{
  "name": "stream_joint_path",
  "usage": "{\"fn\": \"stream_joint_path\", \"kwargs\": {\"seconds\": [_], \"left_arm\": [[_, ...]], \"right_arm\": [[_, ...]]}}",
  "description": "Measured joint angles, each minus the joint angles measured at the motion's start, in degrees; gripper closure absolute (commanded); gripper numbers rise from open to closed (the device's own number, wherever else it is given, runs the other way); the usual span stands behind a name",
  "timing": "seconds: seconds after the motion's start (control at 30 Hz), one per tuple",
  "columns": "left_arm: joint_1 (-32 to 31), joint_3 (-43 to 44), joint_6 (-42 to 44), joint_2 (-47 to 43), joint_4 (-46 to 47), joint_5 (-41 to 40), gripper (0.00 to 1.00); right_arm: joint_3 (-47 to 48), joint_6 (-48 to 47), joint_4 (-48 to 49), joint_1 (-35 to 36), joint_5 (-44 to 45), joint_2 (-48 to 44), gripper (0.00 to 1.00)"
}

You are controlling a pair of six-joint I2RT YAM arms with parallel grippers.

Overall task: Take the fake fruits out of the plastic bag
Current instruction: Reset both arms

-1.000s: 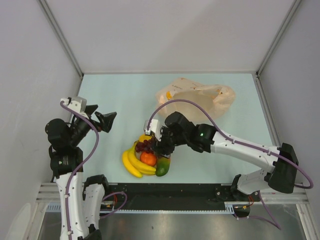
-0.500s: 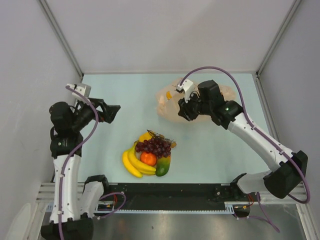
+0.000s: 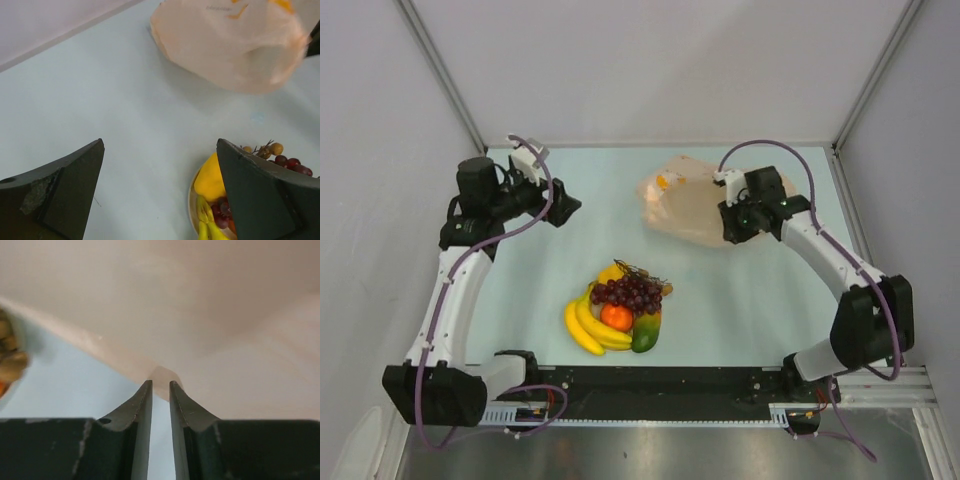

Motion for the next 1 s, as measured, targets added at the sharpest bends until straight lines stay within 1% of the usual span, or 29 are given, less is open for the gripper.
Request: {"fn": "stream_joint_path", "kwargs": {"seconds": [0.1,0.2,0.23,0.3,0.33,0.4,0.47,0.53,0.6,0.73,0.87,1.0], "left_arm": [[-1.2,0.0,2.5,3.0,-1.0,-1.3,0.0],[-1.4,0.2,3.5,5.4,-1.5,-2.4,0.0],[-1.5,0.4,3.9,6.1,-1.9,-3.0,0.0],[-1.8,0.6,4.5,6.7,-2.5,-4.7,0.0],[-2.1,0.6,4.8,6.8,-2.5,-6.0,0.0],[-2.9,0.6,5.5,6.7,-2.3,-8.1,0.01],[-3.4,0.6,5.5,6.9,-1.7,-10.2,0.0],[-3.5,0.6,5.5,7.5,-0.6,-11.8,0.0],[-3.5,0.6,5.5,8.4,0.4,-12.9,0.0],[-3.5,1.7,5.4,11.3,0.9,-14.7,0.0],[-3.5,3.2,4.9,13.3,1.2,-15.3,0.0],[-3.5,3.4,4.1,13.2,2.4,-15.3,0.0]], "right_arm": [[0.0,0.7,1.5,-10.1,0.0,4.3,0.77],[0.2,2.1,2.1,-17.8,0.0,5.2,0.64],[0.5,2.4,2.1,-20.2,-1.0,4.5,0.52],[0.7,2.6,1.8,-21.9,-4.3,1.9,0.25],[0.7,1.7,0.8,-21.7,-7.9,-0.9,0.01],[0.2,1.6,0.4,-19.7,-13.7,-6.7,0.0],[-2.8,2.8,3.0,-15.0,-16.7,-15.3,0.0],[-5.9,5.3,4.1,-8.8,-14.4,-22.8,0.0],[-6.7,7.5,4.6,-3.5,-9.0,-26.1,0.0],[-6.7,10.8,9.2,4.2,5.2,-25.9,0.0],[-6.7,9.3,13.1,11.0,15.5,-23.4,0.0],[-6.6,4.1,16.1,17.1,19.6,-23.2,0.0]]}}
